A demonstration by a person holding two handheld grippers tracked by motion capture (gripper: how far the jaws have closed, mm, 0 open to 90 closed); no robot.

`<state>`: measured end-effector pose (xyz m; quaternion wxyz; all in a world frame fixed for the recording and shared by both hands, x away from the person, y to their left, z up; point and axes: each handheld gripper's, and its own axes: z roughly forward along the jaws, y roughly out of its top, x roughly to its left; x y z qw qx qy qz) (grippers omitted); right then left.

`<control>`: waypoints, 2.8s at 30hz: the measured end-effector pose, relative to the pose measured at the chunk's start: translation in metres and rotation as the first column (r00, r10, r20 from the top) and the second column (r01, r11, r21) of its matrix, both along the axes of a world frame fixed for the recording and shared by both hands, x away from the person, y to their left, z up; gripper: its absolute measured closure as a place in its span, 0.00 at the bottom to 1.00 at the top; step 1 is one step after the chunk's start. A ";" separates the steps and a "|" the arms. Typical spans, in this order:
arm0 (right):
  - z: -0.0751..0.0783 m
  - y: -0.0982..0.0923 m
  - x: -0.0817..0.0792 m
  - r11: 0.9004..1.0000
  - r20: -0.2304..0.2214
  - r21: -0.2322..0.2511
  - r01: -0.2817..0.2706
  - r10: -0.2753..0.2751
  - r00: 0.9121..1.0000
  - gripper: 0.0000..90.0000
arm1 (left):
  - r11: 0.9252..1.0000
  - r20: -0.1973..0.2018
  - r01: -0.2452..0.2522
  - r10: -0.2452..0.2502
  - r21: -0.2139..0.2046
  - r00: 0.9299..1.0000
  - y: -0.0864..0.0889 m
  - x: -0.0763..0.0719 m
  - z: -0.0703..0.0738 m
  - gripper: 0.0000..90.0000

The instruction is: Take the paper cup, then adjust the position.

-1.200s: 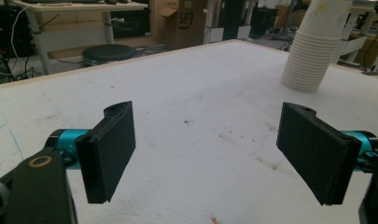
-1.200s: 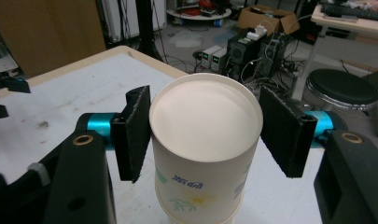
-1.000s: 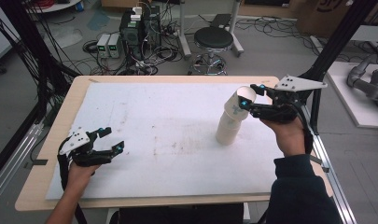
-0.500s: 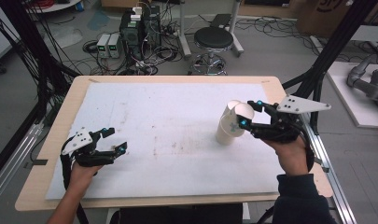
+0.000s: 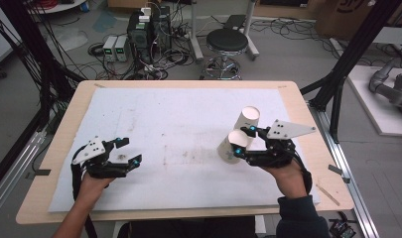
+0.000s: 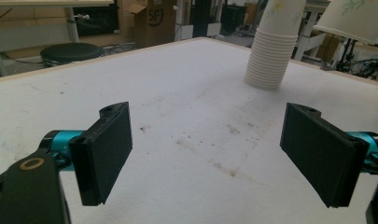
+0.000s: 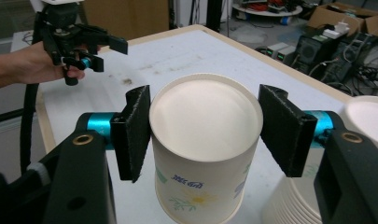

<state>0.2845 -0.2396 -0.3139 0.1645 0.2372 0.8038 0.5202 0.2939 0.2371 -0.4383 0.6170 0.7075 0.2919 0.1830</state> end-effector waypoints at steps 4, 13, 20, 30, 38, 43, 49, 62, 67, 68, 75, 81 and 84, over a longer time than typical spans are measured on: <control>-0.010 0.013 0.003 1.000 0.004 -0.004 -0.025 0.025 1.000 0.42 | 1.000 0.007 0.009 -0.009 -0.003 1.000 -0.002 0.001 0.000 0.19; -0.035 0.040 0.017 0.998 -0.033 -0.008 -0.069 0.068 0.997 0.42 | 0.999 0.009 0.043 -0.043 0.007 0.999 -0.006 0.001 0.001 0.19; -0.036 0.051 0.025 0.996 -0.043 -0.010 -0.092 0.091 0.995 0.42 | 0.996 0.005 0.084 -0.084 0.000 0.996 -0.010 -0.001 0.002 0.19; -0.034 0.063 0.027 0.993 -0.040 -0.020 -0.120 0.119 0.992 0.42 | 0.984 0.022 0.179 -0.179 0.004 0.984 -0.029 -0.001 0.012 0.18; -0.036 0.078 0.029 0.988 -0.051 -0.029 -0.152 0.150 0.987 0.42 | 0.971 0.020 0.238 -0.238 0.019 0.971 -0.045 0.002 0.016 0.18; -0.033 0.088 0.032 0.982 -0.045 -0.030 -0.185 0.183 0.982 0.42 | 0.960 0.027 0.278 -0.279 0.034 0.960 -0.057 0.003 0.021 0.18; -0.029 0.096 0.034 0.978 -0.048 -0.028 -0.209 0.207 0.977 0.42 | 0.944 0.024 0.326 -0.327 0.046 0.945 -0.075 0.008 0.027 0.18; -0.030 0.100 0.034 0.970 -0.068 -0.017 -0.242 0.240 0.968 0.42 | 0.919 0.026 0.389 -0.391 0.063 0.920 -0.113 0.020 0.022 0.18; -0.030 0.100 0.033 0.968 -0.075 -0.006 -0.250 0.248 0.966 0.42 | 0.907 0.030 0.415 -0.418 0.065 0.908 -0.125 0.022 0.021 0.20; -0.030 0.100 0.033 0.967 -0.076 -0.004 -0.254 0.253 0.965 0.42 | 0.906 0.029 0.418 -0.420 0.071 0.907 -0.126 0.022 0.020 0.20; -0.030 0.101 0.033 0.965 -0.088 0.010 -0.263 0.263 0.961 0.42 | 0.901 0.038 0.427 -0.430 0.081 0.902 -0.127 0.024 0.019 0.30; -0.030 0.101 0.032 0.963 -0.090 0.006 -0.270 0.270 0.959 0.42 | 0.897 0.047 0.431 -0.437 0.100 0.898 -0.126 0.022 0.021 0.38; -0.030 0.101 0.034 0.967 -0.096 0.006 -0.255 0.254 0.962 0.25 | 0.890 0.040 0.434 -0.443 0.143 0.896 -0.126 0.022 0.026 0.39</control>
